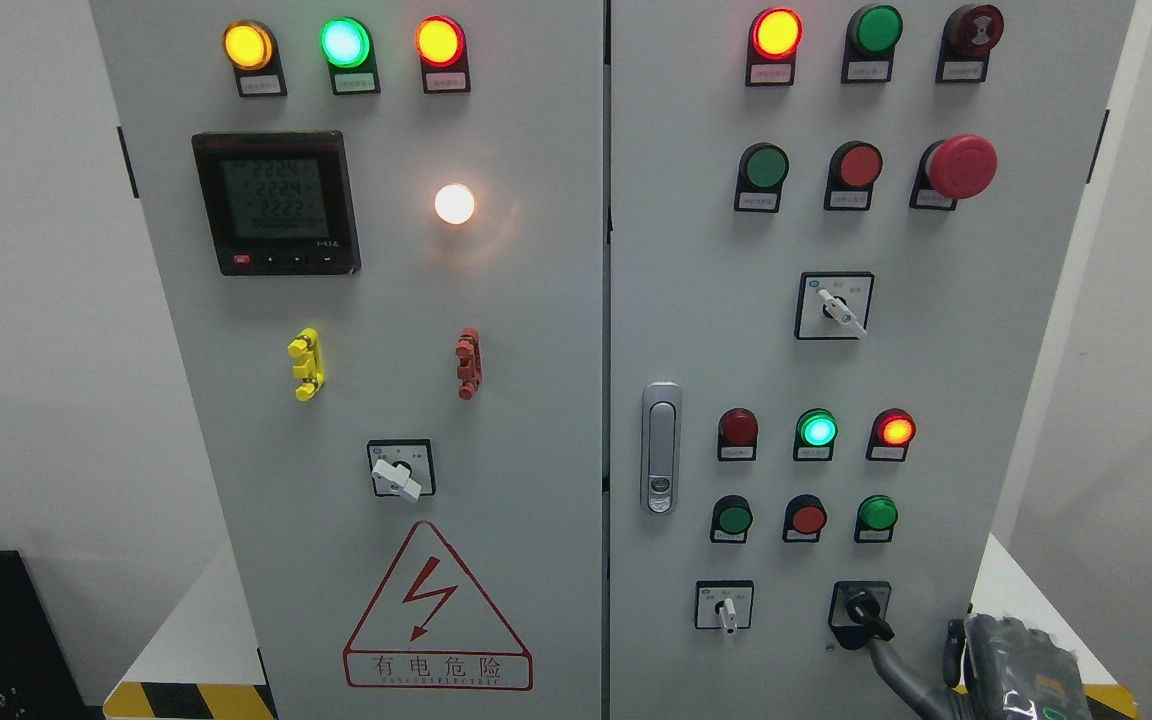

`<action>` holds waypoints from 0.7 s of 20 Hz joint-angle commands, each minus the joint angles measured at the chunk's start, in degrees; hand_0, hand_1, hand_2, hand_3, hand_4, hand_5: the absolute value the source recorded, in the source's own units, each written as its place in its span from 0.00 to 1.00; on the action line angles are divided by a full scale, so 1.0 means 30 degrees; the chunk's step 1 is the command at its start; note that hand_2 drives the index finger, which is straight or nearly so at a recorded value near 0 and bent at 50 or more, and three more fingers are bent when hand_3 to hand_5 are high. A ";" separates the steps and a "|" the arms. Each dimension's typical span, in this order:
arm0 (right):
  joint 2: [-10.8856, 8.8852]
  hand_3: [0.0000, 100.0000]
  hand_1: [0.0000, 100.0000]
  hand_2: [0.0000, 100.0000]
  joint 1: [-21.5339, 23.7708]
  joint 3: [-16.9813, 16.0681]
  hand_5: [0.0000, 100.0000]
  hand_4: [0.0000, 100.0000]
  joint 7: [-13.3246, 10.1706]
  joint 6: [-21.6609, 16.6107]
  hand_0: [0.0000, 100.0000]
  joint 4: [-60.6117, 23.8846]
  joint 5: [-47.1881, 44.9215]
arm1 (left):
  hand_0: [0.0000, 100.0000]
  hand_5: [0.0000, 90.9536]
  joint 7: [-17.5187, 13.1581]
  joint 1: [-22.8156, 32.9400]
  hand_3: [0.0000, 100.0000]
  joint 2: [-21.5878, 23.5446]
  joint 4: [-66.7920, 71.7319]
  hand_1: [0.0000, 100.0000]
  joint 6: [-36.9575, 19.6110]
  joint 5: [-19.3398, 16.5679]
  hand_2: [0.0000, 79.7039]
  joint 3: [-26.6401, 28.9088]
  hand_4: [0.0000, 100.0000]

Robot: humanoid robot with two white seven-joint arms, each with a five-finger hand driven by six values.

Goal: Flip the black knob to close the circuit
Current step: 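Release the knob and lower the right hand away from the cabinet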

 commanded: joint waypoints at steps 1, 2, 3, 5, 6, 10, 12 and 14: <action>-0.0178 1.00 0.09 0.87 0.0173 0.1087 0.86 0.80 -0.0132 0.0300 0.00 -0.0047 -0.0025 | 0.00 0.00 -0.0006 0.0645 0.05 -0.0009 -0.0645 0.00 0.0002 0.0146 0.00 0.0205 0.03; -0.0150 1.00 0.09 0.87 0.0202 0.1409 0.86 0.80 -0.0133 0.0418 0.00 -0.0048 -0.0025 | 0.00 0.00 -0.0006 0.0645 0.05 0.0020 -0.0645 0.00 0.0002 0.0146 0.00 0.0205 0.03; -0.0120 1.00 0.09 0.87 0.0260 0.1529 0.86 0.80 -0.0220 0.0419 0.00 -0.0048 -0.0025 | 0.00 0.00 -0.0006 0.0645 0.05 -0.0009 -0.0645 0.00 0.0002 0.0146 0.00 0.0205 0.03; -0.0120 1.00 0.09 0.87 0.0582 0.1530 0.86 0.80 -0.0425 0.0419 0.00 -0.0193 -0.0025 | 0.00 0.00 -0.0006 0.0645 0.05 0.0020 -0.0645 0.00 0.0002 0.0146 0.00 0.0205 0.03; -0.0120 1.00 0.09 0.87 0.0786 0.1559 0.86 0.80 -0.0455 0.0419 0.00 -0.0223 -0.0025 | 0.00 0.00 -0.0006 0.0645 0.05 -0.0009 -0.0645 0.00 0.0002 0.0146 0.00 0.0205 0.03; -0.0091 1.00 0.09 0.87 0.1022 0.1560 0.86 0.80 -0.0484 0.0419 0.00 -0.0370 -0.0054 | 0.00 0.00 -0.0006 0.0645 0.05 -0.0009 -0.0645 0.00 0.0002 0.0146 0.00 0.0205 0.03; 0.0288 1.00 0.09 0.87 0.1285 0.1530 0.86 0.80 -0.0455 0.0419 0.00 -0.0865 -0.1043 | 0.00 0.00 -0.0006 0.0645 0.05 -0.0009 -0.0645 0.00 0.0002 0.0146 0.00 0.0205 0.03; 0.0902 1.00 0.09 0.86 0.1753 0.1355 0.86 0.80 -0.0513 0.0274 0.00 -0.1363 -0.2770 | 0.00 0.00 -0.0006 0.0645 0.05 -0.0009 -0.0645 0.00 0.0002 0.0146 0.00 0.0205 0.03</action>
